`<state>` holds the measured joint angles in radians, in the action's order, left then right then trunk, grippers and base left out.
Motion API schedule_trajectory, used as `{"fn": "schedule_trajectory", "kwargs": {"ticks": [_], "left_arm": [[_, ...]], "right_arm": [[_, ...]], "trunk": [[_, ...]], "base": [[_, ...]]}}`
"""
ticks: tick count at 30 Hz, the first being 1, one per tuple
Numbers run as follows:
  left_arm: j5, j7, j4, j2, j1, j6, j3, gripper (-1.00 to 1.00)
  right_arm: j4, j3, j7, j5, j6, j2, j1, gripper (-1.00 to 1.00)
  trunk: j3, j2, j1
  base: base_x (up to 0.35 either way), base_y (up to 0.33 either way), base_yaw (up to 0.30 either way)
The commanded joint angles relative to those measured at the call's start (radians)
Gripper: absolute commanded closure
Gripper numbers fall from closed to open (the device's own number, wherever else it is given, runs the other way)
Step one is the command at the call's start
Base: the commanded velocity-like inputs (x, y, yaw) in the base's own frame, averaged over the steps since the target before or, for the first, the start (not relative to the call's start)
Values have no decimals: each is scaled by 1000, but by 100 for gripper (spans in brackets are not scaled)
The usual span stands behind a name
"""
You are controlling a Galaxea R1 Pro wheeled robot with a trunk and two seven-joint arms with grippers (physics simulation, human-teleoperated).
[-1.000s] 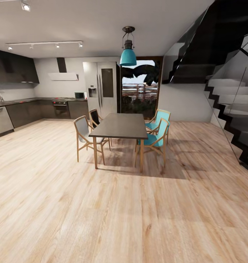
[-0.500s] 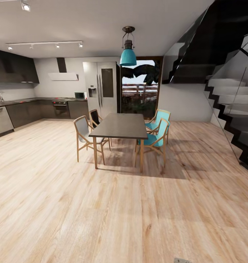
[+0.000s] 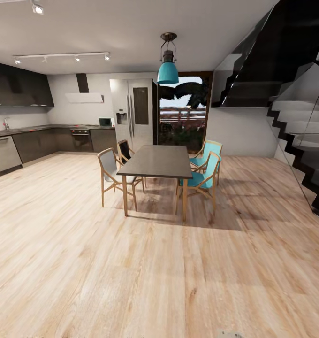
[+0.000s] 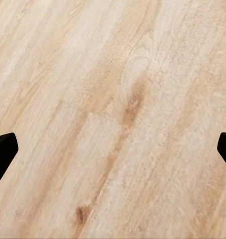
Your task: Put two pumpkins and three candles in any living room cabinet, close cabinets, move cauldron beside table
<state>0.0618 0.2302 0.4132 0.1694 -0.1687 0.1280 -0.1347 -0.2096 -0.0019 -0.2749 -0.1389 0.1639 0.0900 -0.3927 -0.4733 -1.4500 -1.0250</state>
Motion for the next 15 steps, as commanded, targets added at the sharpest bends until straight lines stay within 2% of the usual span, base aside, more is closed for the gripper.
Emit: {"fn": "schedule_trajectory", "kwargs": {"ticks": [1,15], "left_arm": [[0,0,0,-1,0,1,0,-100],[0,3,-1,-4,0,3,-7,-100]], "right_arm": [[0,0,0,0,0,4,0,-100],[1,2,-1,4,3,11,0,-100]], "trunk": [[-1,0,0],[-15,0,0]], "base": [[0,0,195],[0,0,225]]}}
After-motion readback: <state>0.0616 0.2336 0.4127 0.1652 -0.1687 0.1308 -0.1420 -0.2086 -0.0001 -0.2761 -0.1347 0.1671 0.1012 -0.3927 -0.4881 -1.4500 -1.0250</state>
